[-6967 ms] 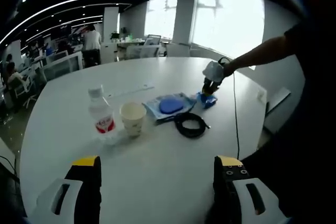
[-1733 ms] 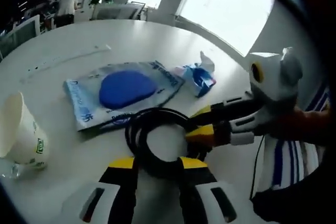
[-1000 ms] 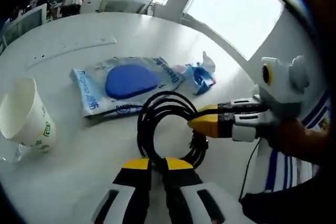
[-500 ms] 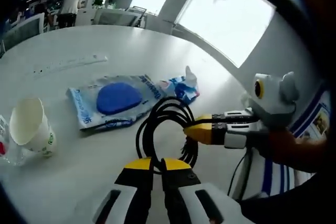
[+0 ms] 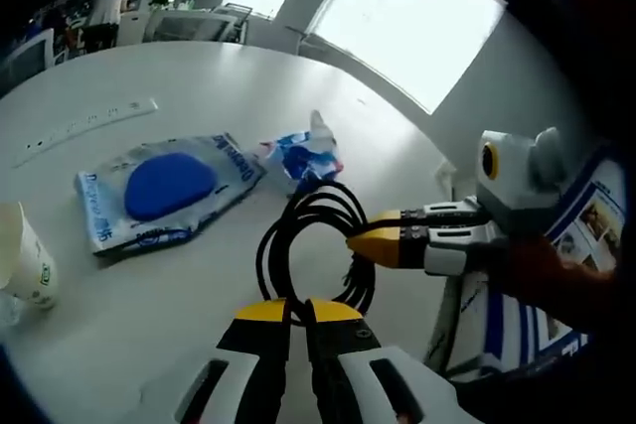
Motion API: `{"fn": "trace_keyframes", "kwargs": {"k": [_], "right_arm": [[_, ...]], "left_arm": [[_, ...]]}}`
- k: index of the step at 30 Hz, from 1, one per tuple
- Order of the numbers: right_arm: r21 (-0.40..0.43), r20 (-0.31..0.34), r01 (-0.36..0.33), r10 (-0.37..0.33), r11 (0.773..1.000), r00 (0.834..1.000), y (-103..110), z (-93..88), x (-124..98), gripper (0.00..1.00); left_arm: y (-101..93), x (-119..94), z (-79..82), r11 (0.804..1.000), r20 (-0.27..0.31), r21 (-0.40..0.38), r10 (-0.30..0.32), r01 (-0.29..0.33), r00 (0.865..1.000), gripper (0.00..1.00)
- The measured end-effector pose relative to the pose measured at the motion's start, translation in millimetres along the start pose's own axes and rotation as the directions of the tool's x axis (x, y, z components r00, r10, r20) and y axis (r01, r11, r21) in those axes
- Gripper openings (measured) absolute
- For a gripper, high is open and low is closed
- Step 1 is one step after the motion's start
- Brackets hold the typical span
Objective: Arrange the tabletop items into an orderly group along one side of the table until the central work area is clear of visible clutter.
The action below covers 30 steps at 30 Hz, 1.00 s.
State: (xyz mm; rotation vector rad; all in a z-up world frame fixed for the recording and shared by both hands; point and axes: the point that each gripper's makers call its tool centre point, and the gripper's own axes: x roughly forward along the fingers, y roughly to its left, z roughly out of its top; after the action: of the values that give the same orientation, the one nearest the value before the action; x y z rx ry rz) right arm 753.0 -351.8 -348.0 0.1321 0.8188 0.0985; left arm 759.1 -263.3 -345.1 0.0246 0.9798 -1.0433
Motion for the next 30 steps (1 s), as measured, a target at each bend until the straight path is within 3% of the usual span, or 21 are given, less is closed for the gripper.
{"fn": "trace_keyframes", "kwargs": {"k": [15,23,30], "right_arm": [[0.024,-0.035,0.047,-0.046,0.999,0.998,-36.1,-19.5,-4.9,0.04],[-0.029,-0.071,0.061,-0.062,0.998,0.996,-52.3,-25.8,12.6,0.04],[-0.018,-0.076,0.048,-0.049,0.999,0.996,-56.1,-28.2,24.9,0.04]], "left_arm": [[-22.8,33.8,-1.7,1.0,-0.053,0.014,-0.018,0.019,0.998,0.04],[-25.1,51.3,-5.0,1.0,-0.076,0.005,-0.002,0.002,0.997,0.05],[-16.8,55.5,-3.5,0.999,-0.068,-0.017,0.032,-0.033,0.997,0.05]]}}
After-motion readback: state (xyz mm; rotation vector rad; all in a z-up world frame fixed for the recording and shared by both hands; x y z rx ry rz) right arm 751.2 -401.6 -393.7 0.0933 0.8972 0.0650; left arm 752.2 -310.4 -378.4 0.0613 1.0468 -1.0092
